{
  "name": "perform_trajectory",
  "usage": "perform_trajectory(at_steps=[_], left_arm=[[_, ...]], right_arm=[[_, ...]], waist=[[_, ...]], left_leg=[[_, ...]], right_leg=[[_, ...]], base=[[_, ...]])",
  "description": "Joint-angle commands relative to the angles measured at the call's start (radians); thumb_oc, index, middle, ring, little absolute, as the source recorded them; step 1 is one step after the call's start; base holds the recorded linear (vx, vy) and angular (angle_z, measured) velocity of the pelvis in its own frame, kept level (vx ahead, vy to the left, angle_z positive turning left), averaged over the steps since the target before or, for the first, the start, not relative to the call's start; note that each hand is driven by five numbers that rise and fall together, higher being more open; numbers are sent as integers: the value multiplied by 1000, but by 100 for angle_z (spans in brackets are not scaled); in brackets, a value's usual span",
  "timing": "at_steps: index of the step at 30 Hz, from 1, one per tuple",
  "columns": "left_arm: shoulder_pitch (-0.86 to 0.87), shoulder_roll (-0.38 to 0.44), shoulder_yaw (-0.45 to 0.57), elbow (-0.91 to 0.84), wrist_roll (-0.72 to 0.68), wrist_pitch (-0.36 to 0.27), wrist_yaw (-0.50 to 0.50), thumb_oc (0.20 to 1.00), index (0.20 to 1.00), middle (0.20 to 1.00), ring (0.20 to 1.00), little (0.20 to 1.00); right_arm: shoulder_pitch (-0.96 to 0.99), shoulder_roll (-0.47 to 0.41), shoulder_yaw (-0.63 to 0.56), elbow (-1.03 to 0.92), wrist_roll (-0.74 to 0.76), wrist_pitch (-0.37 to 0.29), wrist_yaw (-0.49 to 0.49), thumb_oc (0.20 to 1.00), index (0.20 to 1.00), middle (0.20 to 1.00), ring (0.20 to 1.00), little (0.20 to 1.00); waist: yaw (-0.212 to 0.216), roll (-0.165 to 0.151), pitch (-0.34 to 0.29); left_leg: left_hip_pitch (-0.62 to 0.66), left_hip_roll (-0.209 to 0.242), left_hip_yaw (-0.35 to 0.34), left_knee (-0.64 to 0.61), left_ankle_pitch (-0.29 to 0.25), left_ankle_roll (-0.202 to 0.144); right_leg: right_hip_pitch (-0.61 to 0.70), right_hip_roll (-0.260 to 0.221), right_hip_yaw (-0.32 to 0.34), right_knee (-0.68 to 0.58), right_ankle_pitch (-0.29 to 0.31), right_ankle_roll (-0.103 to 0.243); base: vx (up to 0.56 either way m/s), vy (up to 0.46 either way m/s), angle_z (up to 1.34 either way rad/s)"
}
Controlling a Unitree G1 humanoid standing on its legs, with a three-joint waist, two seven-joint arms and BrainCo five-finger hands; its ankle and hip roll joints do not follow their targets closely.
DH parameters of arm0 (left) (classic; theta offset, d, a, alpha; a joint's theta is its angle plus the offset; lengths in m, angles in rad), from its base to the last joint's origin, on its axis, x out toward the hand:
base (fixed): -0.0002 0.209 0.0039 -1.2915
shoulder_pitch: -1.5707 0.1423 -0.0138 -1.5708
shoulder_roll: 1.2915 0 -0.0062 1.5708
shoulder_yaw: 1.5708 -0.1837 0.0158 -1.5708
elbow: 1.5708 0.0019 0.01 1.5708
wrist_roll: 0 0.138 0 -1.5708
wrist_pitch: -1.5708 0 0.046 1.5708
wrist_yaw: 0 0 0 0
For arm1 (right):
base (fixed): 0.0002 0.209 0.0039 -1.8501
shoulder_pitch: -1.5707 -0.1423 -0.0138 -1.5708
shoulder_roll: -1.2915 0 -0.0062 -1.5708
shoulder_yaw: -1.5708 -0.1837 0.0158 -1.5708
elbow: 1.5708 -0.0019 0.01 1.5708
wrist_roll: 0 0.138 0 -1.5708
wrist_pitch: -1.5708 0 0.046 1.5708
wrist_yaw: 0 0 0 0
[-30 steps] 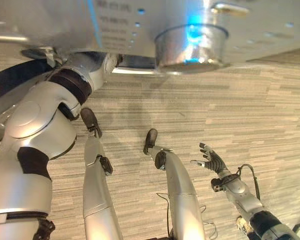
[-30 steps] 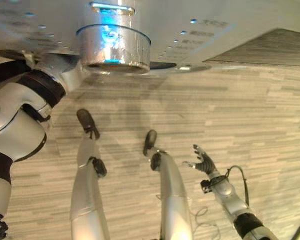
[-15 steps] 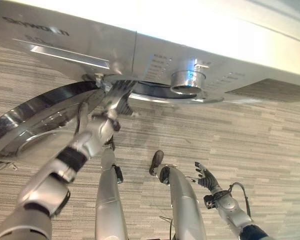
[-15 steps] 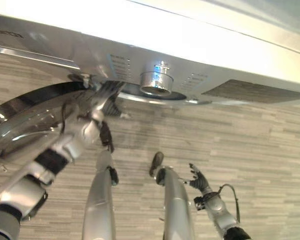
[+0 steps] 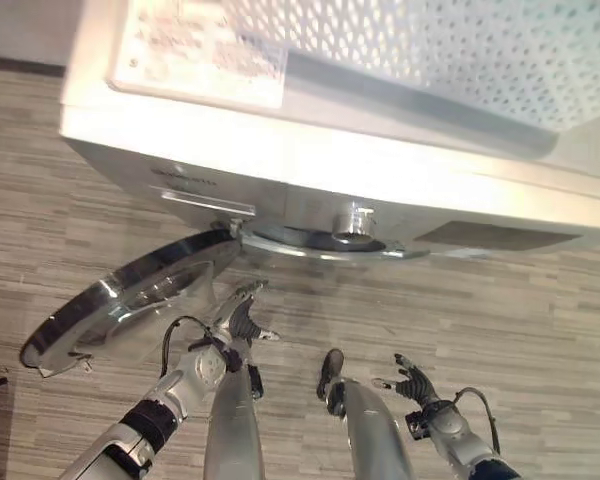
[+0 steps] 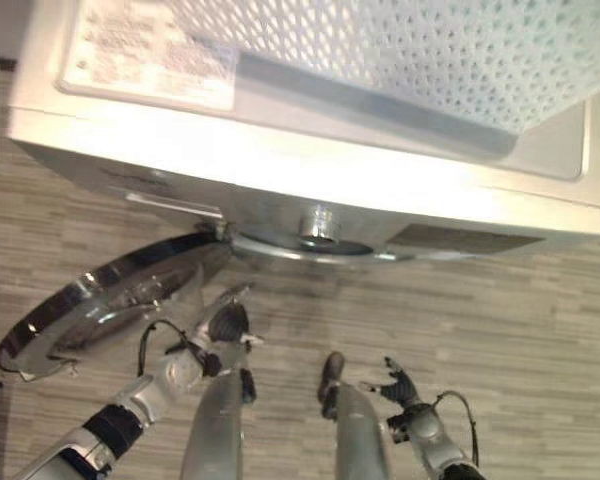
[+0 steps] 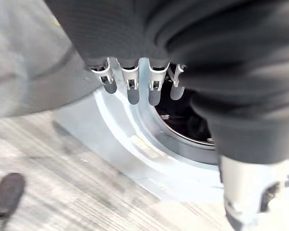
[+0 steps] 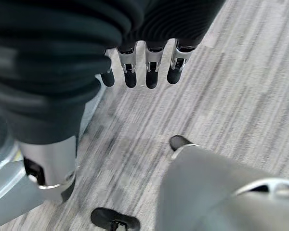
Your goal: Grab the laundry basket,head to the washer,open it,put in the laundry and shut it.
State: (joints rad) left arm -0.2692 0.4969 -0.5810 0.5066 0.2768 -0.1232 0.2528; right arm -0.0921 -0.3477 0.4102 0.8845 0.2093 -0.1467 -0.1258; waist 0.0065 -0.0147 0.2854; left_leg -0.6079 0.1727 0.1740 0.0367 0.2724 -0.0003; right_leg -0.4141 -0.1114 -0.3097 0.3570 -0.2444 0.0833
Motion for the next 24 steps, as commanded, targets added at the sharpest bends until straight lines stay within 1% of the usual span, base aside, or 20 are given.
perform_trajectory(at_steps=[1,2,4,6,8,11,12,15,16,17,18,19,20,24], left_arm=[[35,-31,21,41,-2,-36,-28,1000,1000,1000,1000,1000],[36,-32,21,42,-1,-37,-27,1000,1000,1000,1000,1000],[77,-65,49,95,-46,-34,-32,1000,1000,1000,1000,1000],[126,-103,93,139,-128,-37,-50,1000,1000,1000,1000,1000],[157,-142,135,207,-210,-35,-54,1000,1000,1000,1000,1000],[181,-180,179,306,-250,-28,-43,1000,1000,1000,1000,1000],[189,-187,190,332,-254,-27,-37,1000,1000,1000,1000,1000],[212,-204,236,402,-274,-22,-23,1000,1000,1000,1000,1000],[212,-204,235,402,-274,-22,-23,1000,1000,1000,1000,1000],[232,-217,275,452,-300,-21,-27,1000,1000,1000,1000,1000],[238,-224,292,475,-311,-20,-28,1000,1000,1000,1000,1000],[247,-237,331,525,-334,-14,-31,1000,1000,1000,1000,1000],[247,-237,331,526,-334,-14,-31,1000,1000,1000,1000,1000],[273,-256,394,605,-367,-6,-38,1000,1000,1000,1000,1000]], right_arm=[[45,-21,-47,88,-25,16,-3,1000,1000,1000,1000,1000],[45,-21,-46,90,-25,14,-3,1000,1000,1000,1000,1000],[55,-7,-77,126,-13,23,-3,1000,1000,1000,1000,1000],[75,1,-119,157,9,31,-3,1000,1000,1000,1000,1000],[101,9,-156,143,27,33,1,1000,1000,1000,1000,1000],[135,10,-202,61,61,28,-2,1000,1000,1000,1000,1000],[147,6,-212,16,58,26,-4,1000,1000,1000,1000,1000],[187,-4,-248,-123,55,25,-15,1000,1000,1000,1000,1000],[189,-4,-249,-125,55,26,-15,1000,1000,1000,1000,1000],[223,-8,-276,-215,46,31,-19,1000,1000,1000,1000,1000],[232,-7,-287,-243,39,32,-19,1000,1000,1000,1000,1000],[248,-5,-310,-288,31,34,-23,1000,1000,1000,1000,1000],[248,-5,-311,-289,31,35,-24,1000,1000,1000,1000,1000],[271,5,-337,-347,9,31,-35,1000,1000,1000,1000,1000]], waist=[[4,8,-11],[3,8,-8],[4,15,-25],[1,21,-45],[-4,23,-62],[-16,23,-89],[-15,29,-94],[-27,24,-134],[-26,24,-134],[-33,21,-162],[-37,20,-173],[-43,20,-195],[-43,20,-194],[-51,20,-230]], left_leg=[[113,41,8,-46,6,-144],[118,40,8,-48,6,-144],[163,30,3,-66,9,-141],[213,21,0,-95,14,-139],[255,16,-7,-106,8,-135],[311,5,-4,-111,-11,-128],[318,8,10,-107,0,-113],[374,-6,21,-108,-31,-102],[376,-6,22,-108,-32,-102],[417,-17,32,-108,-54,-95],[433,-19,37,-108,-62,-92],[468,-25,43,-111,-81,-85],[470,-26,44,-111,-81,-85],[526,-37,55,-118,-115,-72]], right_leg=[[169,84,46,-261,79,-50],[173,84,46,-262,79,-49],[210,79,38,-264,79,-45],[249,73,28,-265,76,-40],[285,65,20,-257,70,-38],[337,52,20,-250,65,-32],[344,52,10,-251,88,-32],[389,33,19,-255,95,-15],[391,33,20,-255,95,-15],[421,20,30,-260,101,-4],[432,16,35,-259,101,0],[456,9,46,-261,101,6],[457,9,46,-261,101,6],[486,-5,70,-259,102,16]], base=[[74,46,21],[68,37,18],[78,29,14],[118,47,15],[116,35,14],[65,52,21],[11,74,4],[81,52,-3],[121,55,-11],[135,57,-14],[203,85,-23],[110,43,-16],[111,43,-28],[97,33,-15]])
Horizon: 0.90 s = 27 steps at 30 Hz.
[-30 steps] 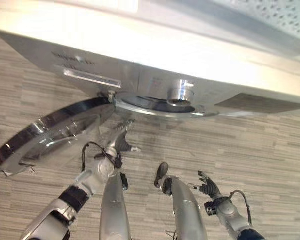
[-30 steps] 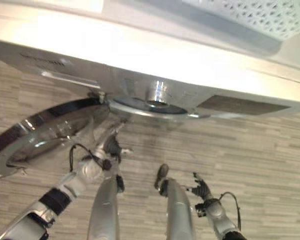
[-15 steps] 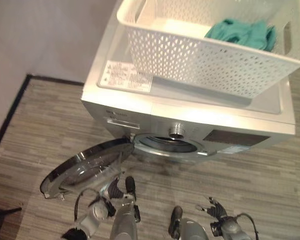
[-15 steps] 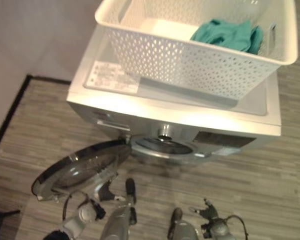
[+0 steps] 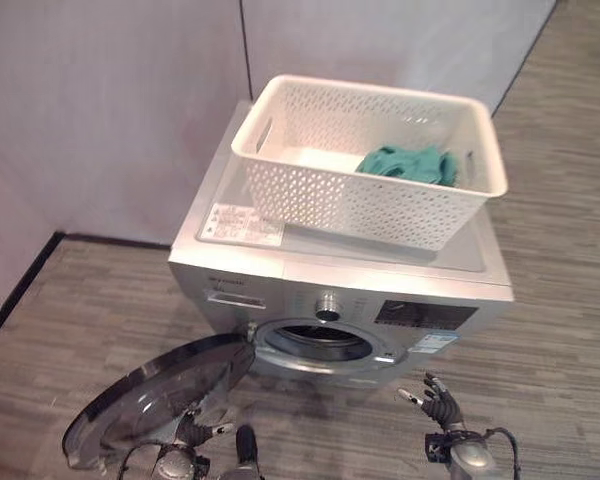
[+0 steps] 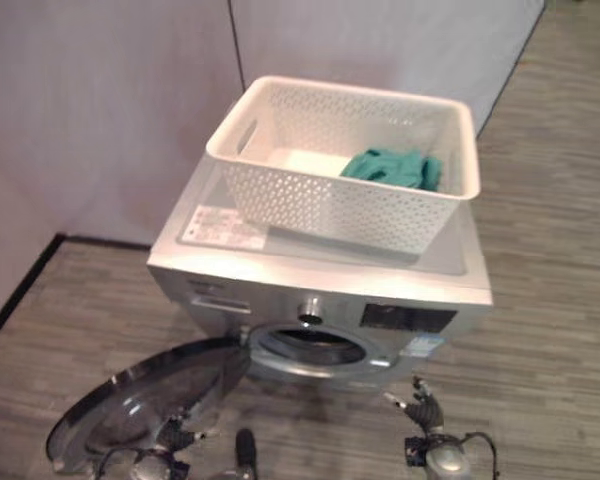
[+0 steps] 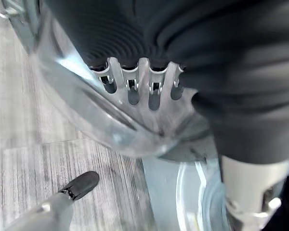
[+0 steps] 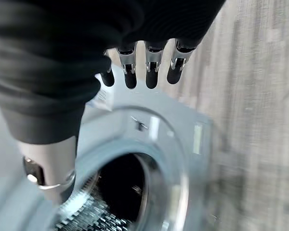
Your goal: Grab the laundry basket,head to the washer,open it,put in the laundry and shut it.
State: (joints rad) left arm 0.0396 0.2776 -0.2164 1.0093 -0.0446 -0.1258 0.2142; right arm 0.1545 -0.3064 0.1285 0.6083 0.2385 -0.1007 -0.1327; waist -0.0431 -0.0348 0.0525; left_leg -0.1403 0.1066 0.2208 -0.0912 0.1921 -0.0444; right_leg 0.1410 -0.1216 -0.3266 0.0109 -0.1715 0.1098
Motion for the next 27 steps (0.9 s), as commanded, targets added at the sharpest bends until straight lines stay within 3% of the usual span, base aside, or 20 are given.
perform_trajectory(at_steps=[1,7,14,20,27], left_arm=[[-33,-40,41,121,-47,-3,1,1000,1000,1000,1000,1000],[-16,-49,94,196,-47,11,-6,1000,1000,1000,1000,1000],[9,-62,161,273,-52,32,-10,1000,1000,1000,1000,1000],[7,-73,145,238,-32,27,-13,1000,1000,1000,1000,1000],[-5,-100,103,188,-12,14,-12,1000,1000,1000,1000,1000]], right_arm=[[25,-34,-56,-76,-25,-15,-28,1000,1000,1000,1000,1000],[19,-30,-63,-92,-48,-17,-37,1000,1000,1000,1000,1000],[52,-9,-152,-128,-61,-23,-102,1000,1000,1000,1000,1000],[74,-48,-262,-281,-173,-27,-207,1000,1000,1000,1000,1000],[51,-122,-417,-605,-381,-48,-354,1000,1000,1000,1000,1000]], waist=[[0,42,-4],[3,40,-19],[-10,44,-51],[-25,53,-55],[-34,56,-59]], left_leg=[[64,29,13,8,-40,-25],[99,22,23,8,-64,-14],[102,18,24,4,-72,-19],[103,15,23,4,-82,-15],[105,4,16,4,-106,-5]], right_leg=[[-70,5,94,86,33,-9],[-65,-3,122,104,32,-4],[-46,-6,125,51,56,7],[-43,-7,134,40,64,11],[-31,-17,136,23,64,22]], base=[[67,28,-27],[32,10,-19],[7,-8,-4],[22,5,-4],[4,5,0]])
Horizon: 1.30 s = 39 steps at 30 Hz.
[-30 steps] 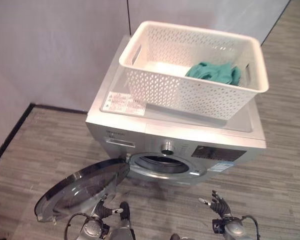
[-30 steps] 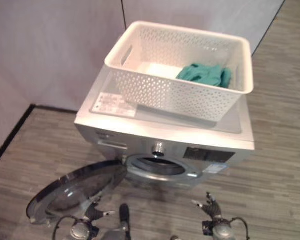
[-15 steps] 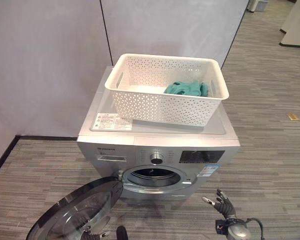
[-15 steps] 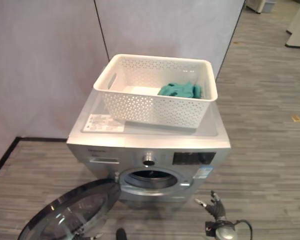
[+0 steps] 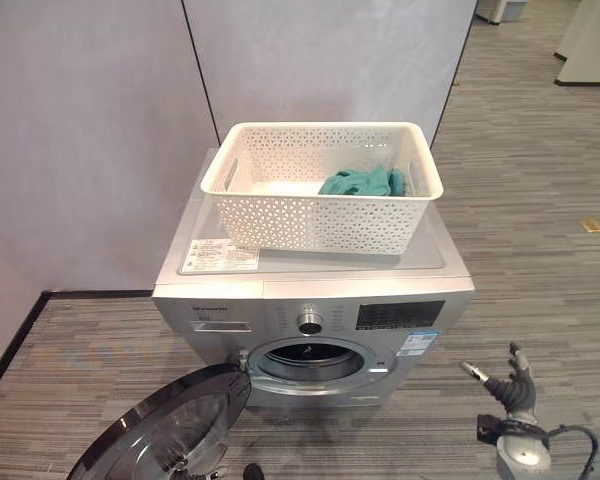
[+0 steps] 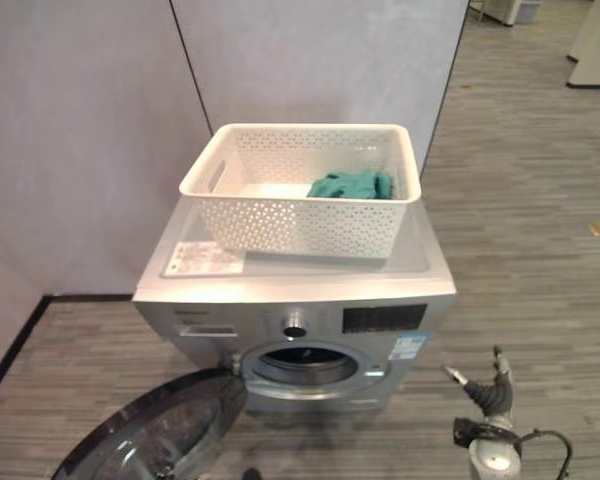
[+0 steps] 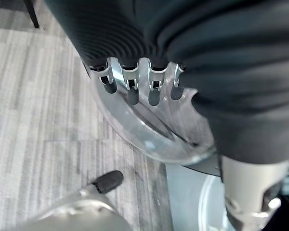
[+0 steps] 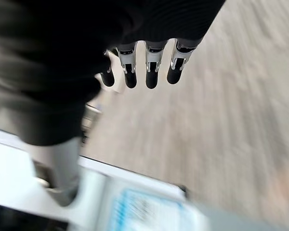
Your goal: Grab the laundry basket,head to the washer,open it,put in the laundry and shut it.
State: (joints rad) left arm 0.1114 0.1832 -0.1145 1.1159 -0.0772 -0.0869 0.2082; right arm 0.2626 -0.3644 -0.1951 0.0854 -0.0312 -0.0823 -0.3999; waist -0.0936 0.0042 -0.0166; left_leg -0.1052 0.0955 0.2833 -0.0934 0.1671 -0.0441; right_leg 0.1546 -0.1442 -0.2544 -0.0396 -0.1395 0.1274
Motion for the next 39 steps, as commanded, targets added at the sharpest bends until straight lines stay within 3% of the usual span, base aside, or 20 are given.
perform_trajectory(at_steps=[1,4,10,13,14,18,22,25,26,27,30,35,39], left_arm=[[-78,-6,1,81,21,-25,-6,1000,1000,1000,1000,1000],[-78,-8,-18,85,55,-25,-3,1000,1000,1000,1000,1000],[-86,7,-30,97,84,-29,-11,1000,1000,1000,1000,1000],[-92,52,-49,108,109,-29,-28,1000,1000,1000,1000,1000],[-94,50,-48,108,109,-29,-29,1000,1000,1000,1000,1000],[-94,83,-60,118,121,-31,-46,1000,1000,1000,1000,1000],[-94,92,-79,132,133,-33,-64,1000,1000,1000,1000,1000],[-93,101,-91,132,119,-35,-78,1000,1000,1000,1000,1000],[-92,104,-94,135,105,-35,-88,1000,1000,1000,1000,1000],[-92,104,-93,135,105,-35,-89,1000,1000,1000,1000,1000],[-94,105,-118,139,84,-33,-126,1000,1000,1000,1000,1000],[-97,108,-125,137,72,-30,-153,1000,1000,1000,1000,1000],[-98,116,-129,146,68,-30,-164,1000,1000,1000,1000,1000]], right_arm=[[-57,-63,-94,-84,-112,-65,-86,1000,1000,1000,1000,1000],[-132,-113,-130,-229,-214,-79,-135,1000,1000,1000,1000,1000],[-259,-215,-116,-265,-246,-86,-133,1000,1000,1000,1000,1000],[-419,-418,-96,-215,-203,-73,-93,1000,1000,1000,1000,1000],[-424,-423,-94,-209,-201,-74,-94,1000,1000,1000,1000,1000],[-519,-612,-80,-140,-196,-51,-41,1000,1000,1000,1000,1000],[-591,-719,-31,-52,-175,-47,3,1000,1000,1000,1000,1000],[-653,-790,37,47,-111,-41,77,1000,1000,1000,1000,1000],[-674,-827,80,109,-29,-40,161,1000,1000,1000,1000,1000],[-679,-829,84,113,-25,-42,163,1000,1000,1000,1000,1000],[-719,-898,210,273,115,-20,346,1000,1000,1000,1000,1000],[-725,-945,292,341,193,1,484,1000,1000,1000,1000,1000],[-839,-942,437,446,189,10,525,1000,1000,1000,1000,1000]], waist=[[17,19,10],[34,9,4],[66,-8,2],[114,-47,2],[113,-45,3],[135,-75,0],[142,-91,0],[150,-110,0],[149,-122,-1],[148,-121,-1],[149,-146,-2],[148,-161,-5],[156,-169,-7]], left_leg=[[66,17,-46,6,-76,-5],[70,7,-53,6,-95,1],[68,0,-60,6,-102,9],[68,-14,-72,6,-112,16],[67,-14,-72,6,-112,16],[62,-31,-94,6,-119,18],[62,-37,-99,6,-124,21],[64,-46,-106,6,-128,26],[65,-54,-107,6,-130,28],[65,-54,-107,6,-130,28],[71,-69,-111,6,-135,33],[65,-82,-113,6,-136,32],[57,-85,-105,6,-141,32]], right_leg=[[-47,7,64,72,37,4],[-40,0,62,68,33,12],[-42,-5,64,65,46,19],[-34,-20,49,67,58,29],[-34,-20,48,65,59,30],[-31,-32,22,84,70,38],[-37,-39,17,104,82,42],[-36,-47,11,114,102,47],[-36,-53,6,120,119,51],[-35,-53,6,120,119,52],[-35,-66,1,136,153,59],[-32,-76,-13,137,173,66],[-37,-82,-12,123,187,72]], base=[[0,0,0],[28,27,-1],[8,16,0],[3,44,-1],[15,47,0],[24,44,17],[9,43,14],[15,45,12],[15,32,15],[22,60,16],[26,58,5],[20,38,5],[14,19,5]])
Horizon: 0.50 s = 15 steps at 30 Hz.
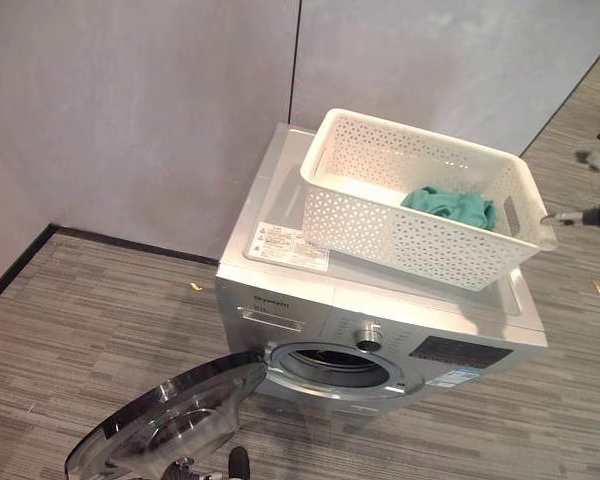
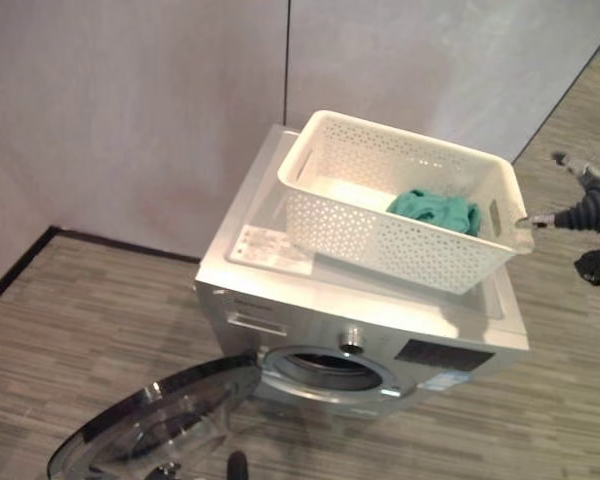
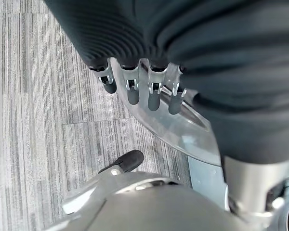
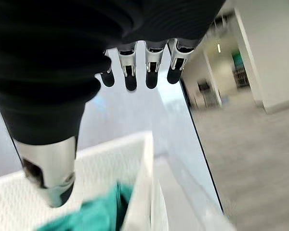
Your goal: Grab the laundry basket,head to the washer,open it,put in the laundry and shut it.
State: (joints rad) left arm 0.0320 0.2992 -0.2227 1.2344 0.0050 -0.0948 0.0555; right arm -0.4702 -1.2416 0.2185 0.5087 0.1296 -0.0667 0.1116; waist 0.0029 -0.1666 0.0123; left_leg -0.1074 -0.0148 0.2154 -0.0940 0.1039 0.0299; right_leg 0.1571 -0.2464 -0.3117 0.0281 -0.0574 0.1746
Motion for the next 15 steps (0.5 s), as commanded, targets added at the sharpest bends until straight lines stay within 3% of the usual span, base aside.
perform_trajectory(at_steps=[1,3,8,15], left_arm=[[-22,4,-19,30,-21,-23,-10,1000,1000,1000,1000,1000],[-25,9,-18,35,-29,-27,-5,1000,1000,1000,1000,1000],[-33,10,-25,39,-37,-28,3,1000,1000,1000,1000,1000],[-43,3,-58,38,-29,-28,2,1000,1000,1000,1000,1000]], right_arm=[[-153,-59,69,47,22,-6,17,1000,1000,1000,1000,1000],[-278,-36,164,139,12,-1,9,1000,1000,1000,1000,1000],[-434,-33,256,218,10,5,-8,1000,1000,1000,1000,1000],[-558,-29,321,301,11,4,-31,1000,1000,1000,1000,1000]], waist=[[63,1,-36],[74,-4,-36],[85,-22,-36],[91,-26,-44]], left_leg=[[57,25,-35,7,-79,-42],[48,25,-33,7,-81,-42],[43,7,-39,7,-89,-40],[48,-16,-59,7,-90,-28]], right_leg=[[-43,20,47,52,106,26],[-48,18,49,39,113,29],[-33,14,34,21,148,38],[-31,7,34,63,193,43]], base=[[4,13,-4],[24,22,-10],[24,9,-2],[36,40,23]])
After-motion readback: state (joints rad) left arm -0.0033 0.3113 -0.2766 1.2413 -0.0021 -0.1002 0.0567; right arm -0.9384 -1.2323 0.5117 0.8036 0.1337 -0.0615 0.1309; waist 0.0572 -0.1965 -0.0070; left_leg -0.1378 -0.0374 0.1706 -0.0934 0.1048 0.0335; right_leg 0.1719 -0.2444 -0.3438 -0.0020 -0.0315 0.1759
